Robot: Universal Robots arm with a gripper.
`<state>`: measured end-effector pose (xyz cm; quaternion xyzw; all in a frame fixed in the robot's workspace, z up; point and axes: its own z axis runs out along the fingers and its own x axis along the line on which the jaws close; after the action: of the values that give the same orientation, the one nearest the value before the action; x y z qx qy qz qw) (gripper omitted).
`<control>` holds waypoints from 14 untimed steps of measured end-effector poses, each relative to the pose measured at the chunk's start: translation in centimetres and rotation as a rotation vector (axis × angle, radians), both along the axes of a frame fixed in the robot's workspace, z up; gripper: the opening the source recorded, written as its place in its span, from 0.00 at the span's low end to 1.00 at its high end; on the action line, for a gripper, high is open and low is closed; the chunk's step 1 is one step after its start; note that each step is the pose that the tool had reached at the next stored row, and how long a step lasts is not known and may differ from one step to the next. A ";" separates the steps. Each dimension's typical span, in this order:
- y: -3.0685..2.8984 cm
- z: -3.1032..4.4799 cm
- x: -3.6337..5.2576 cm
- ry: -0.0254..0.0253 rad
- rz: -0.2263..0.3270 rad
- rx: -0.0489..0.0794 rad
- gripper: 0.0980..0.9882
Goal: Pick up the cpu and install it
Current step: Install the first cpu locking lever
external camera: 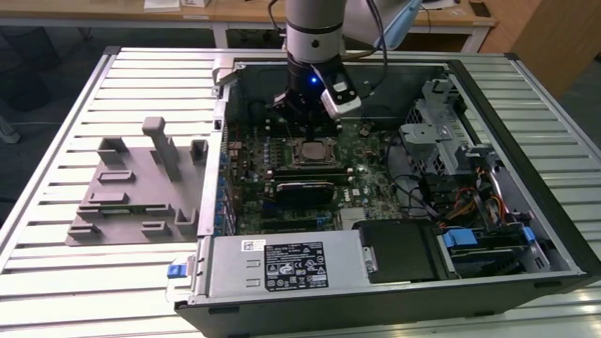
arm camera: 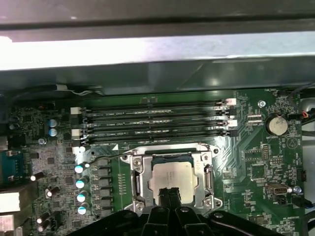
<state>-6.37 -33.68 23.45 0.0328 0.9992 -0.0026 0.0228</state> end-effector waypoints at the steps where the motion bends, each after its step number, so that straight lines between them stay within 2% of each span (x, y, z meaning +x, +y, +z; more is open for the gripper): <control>1: 0.00 0.00 -0.13 0.0000 0.000 0.000 0.01; 14: 0.01 0.00 -2.37 -0.0010 0.000 0.000 0.01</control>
<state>-8.74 -33.67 23.46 0.0328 0.9992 -0.0026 0.0233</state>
